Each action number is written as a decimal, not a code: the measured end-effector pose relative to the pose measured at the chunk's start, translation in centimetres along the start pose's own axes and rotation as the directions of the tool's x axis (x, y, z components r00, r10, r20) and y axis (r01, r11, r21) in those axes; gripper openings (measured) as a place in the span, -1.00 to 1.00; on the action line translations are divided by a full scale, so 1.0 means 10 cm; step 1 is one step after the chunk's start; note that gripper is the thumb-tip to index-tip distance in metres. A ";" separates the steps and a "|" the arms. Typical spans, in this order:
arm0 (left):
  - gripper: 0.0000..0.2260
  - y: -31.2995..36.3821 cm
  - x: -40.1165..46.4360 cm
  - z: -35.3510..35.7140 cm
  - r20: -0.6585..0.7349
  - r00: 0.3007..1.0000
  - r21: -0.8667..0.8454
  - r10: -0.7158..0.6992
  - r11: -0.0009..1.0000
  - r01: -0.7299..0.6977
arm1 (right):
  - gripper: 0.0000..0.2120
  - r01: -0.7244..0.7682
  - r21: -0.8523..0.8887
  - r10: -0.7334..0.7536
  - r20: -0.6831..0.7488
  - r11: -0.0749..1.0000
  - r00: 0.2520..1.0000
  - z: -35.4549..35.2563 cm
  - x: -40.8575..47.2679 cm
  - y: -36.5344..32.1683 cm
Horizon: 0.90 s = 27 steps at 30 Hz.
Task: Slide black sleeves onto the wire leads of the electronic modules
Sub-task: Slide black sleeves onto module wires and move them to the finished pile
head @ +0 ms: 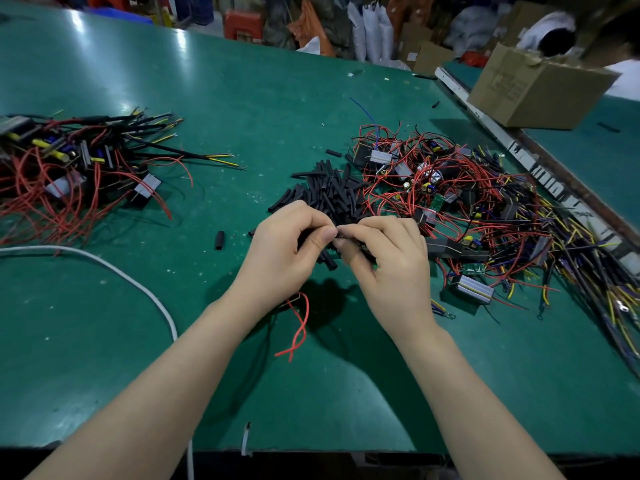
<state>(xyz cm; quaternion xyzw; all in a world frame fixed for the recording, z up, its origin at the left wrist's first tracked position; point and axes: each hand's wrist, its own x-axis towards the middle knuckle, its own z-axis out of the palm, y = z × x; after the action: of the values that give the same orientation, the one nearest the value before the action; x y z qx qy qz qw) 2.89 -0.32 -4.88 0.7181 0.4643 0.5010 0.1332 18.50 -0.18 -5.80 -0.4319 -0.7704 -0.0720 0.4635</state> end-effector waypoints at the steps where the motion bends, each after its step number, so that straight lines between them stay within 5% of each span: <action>1: -0.93 0.00 0.00 0.00 -0.006 1.000 0.015 0.019 1.000 -0.019 | -0.88 -0.009 0.007 0.009 0.006 1.000 1.000 0.00 0.00 0.00; 10: -0.91 0.00 -0.01 0.01 -0.038 0.998 -0.009 0.043 0.999 -0.044 | -0.90 -0.220 0.223 0.196 0.124 0.950 0.973 -0.01 0.03 -0.04; 15: -0.92 0.01 -0.01 0.01 -0.018 0.998 -0.027 0.061 0.998 -0.062 | -0.77 -0.397 0.252 0.300 0.348 0.883 0.888 -0.07 0.06 -0.03; 19: -0.93 0.01 -0.01 0.01 -0.006 0.998 -0.004 0.063 0.998 -0.063 | -0.91 -0.476 0.250 0.321 0.477 0.843 0.818 -0.10 0.09 -0.03; 27: -0.92 0.02 -0.01 0.01 0.016 1.000 -0.027 0.008 1.000 -0.008 | -0.82 -0.390 0.200 0.261 0.470 0.899 0.843 -0.07 0.05 0.02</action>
<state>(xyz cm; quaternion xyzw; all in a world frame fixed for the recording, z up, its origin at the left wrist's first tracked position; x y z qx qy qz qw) 3.09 -0.52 -4.86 0.7222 0.4537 0.5017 0.1446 19.02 -0.13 -5.09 -0.4904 -0.7701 0.2187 0.3444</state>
